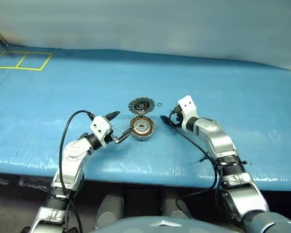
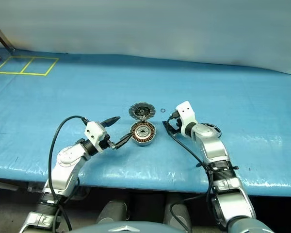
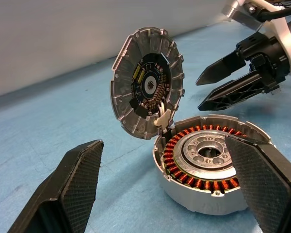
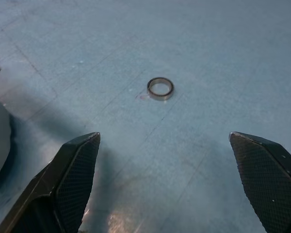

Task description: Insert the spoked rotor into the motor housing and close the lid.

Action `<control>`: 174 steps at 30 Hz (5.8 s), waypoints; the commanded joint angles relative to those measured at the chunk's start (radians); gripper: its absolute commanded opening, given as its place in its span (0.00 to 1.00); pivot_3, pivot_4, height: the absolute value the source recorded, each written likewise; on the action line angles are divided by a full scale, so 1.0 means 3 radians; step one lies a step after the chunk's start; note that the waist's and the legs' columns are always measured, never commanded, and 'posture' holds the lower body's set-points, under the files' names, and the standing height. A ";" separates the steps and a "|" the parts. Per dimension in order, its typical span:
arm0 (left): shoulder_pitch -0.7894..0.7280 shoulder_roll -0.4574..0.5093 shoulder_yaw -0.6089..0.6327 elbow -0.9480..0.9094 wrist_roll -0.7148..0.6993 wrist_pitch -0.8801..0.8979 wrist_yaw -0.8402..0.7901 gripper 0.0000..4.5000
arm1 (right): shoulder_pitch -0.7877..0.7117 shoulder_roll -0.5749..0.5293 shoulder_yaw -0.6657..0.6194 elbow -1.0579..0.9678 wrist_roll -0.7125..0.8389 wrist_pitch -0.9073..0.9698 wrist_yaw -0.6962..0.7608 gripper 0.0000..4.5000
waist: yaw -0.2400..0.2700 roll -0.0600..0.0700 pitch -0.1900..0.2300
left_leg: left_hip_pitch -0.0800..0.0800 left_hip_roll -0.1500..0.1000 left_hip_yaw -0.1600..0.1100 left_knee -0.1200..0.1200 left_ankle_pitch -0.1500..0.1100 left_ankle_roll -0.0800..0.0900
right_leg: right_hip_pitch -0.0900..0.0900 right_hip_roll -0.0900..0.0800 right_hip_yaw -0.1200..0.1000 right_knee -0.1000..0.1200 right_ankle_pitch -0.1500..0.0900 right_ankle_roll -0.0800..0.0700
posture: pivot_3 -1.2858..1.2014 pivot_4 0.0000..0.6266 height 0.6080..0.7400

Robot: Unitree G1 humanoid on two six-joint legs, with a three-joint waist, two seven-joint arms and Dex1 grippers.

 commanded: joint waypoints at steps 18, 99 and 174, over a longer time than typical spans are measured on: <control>0.0208 -0.0007 0.0153 -0.0094 -0.0004 -0.0165 0.0257 0.97 | -0.1037 0.0482 -0.0081 0.2074 -0.0253 -0.1076 -0.0183 1.00 | -0.0055 0.0003 0.0000 | 0.0002 0.0000 -0.0001 -0.0009 0.0000 -0.0001 | -0.0002 0.0002 0.0001 0.0000 0.0000 -0.0002 | 0.52 0.24 1.00; 0.0270 0.0086 -0.0038 0.0107 -0.0124 -0.0484 -0.0463 0.98 | 0.0553 0.0137 0.0768 -0.1552 -0.0018 0.0445 0.0428 0.16 | -0.0004 0.0006 0.0000 | -0.0001 0.0003 -0.0003 -0.0047 -0.0001 -0.0003 | -0.0019 -0.0004 -0.0008 -0.0010 -0.0014 -0.0017 | 0.52 0.24 1.00; 0.0296 0.0073 -0.0110 0.0174 -0.0002 -0.0534 -0.0357 0.98 | 0.0560 0.0211 0.0846 -0.1483 -0.0138 0.0651 0.0251 0.00 | -0.0004 0.0006 -0.0001 | 0.0001 0.0004 -0.0005 -0.0049 0.0000 -0.0004 | -0.0018 -0.0004 -0.0009 -0.0009 -0.0015 -0.0018 | 0.52 0.24 1.00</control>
